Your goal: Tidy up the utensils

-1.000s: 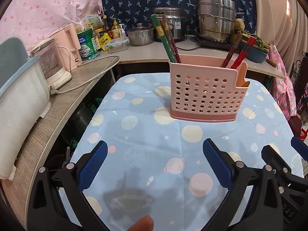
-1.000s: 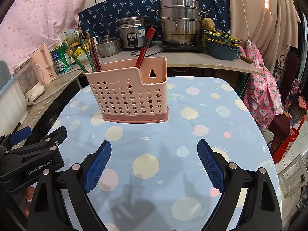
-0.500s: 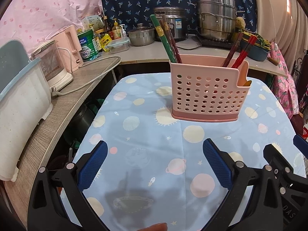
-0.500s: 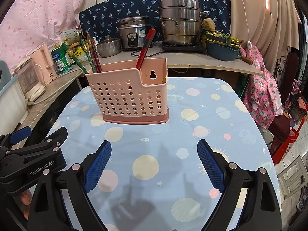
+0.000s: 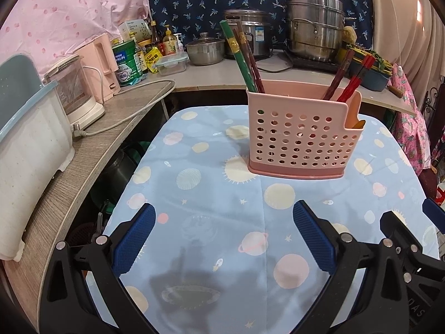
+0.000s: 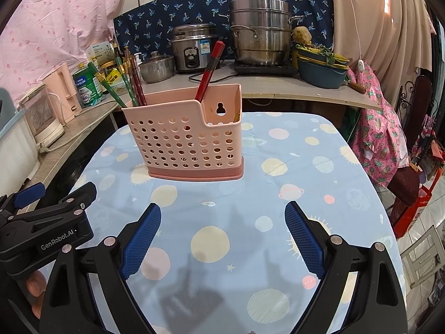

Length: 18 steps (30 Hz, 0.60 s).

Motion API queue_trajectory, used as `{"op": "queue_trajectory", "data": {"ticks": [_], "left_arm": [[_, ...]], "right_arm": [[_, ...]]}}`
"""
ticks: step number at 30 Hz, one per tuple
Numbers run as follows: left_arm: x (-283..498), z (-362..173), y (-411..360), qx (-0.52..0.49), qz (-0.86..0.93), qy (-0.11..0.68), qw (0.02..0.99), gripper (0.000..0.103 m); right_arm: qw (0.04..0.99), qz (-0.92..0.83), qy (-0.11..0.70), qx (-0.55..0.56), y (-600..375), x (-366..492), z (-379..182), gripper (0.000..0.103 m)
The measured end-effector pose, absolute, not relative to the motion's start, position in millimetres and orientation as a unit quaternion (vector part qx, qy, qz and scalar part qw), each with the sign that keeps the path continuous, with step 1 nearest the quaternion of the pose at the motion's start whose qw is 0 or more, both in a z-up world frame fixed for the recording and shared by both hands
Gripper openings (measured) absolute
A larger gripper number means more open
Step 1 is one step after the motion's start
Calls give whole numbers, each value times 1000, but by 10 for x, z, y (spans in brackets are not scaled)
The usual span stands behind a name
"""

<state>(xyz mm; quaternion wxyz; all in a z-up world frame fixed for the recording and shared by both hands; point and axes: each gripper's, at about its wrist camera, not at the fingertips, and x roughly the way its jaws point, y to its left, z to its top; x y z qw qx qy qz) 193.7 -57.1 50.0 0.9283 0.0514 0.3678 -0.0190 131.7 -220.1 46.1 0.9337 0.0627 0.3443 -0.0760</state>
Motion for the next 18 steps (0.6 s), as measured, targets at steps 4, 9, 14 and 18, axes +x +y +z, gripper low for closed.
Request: {"op": "queue_trajectory", "data": {"ticks": [4,9,14,18], "left_arm": [[1943,510,-568,51,-20,366,929,95],[1927,515,-577,52,-23,362,930,95],[1930,513,-578,51,-20,361,931,95],[1935,510,-555,45,-27,362,931,95]], "right_arm": [[933,-77,346,64,-2226,1346,471,87],[932,-78,347,64,-2241,1389,460,87],[932,-78,347,65,-2242,1389,459,87],[933,-79,346,63,-2241,1396,453,87]]}}
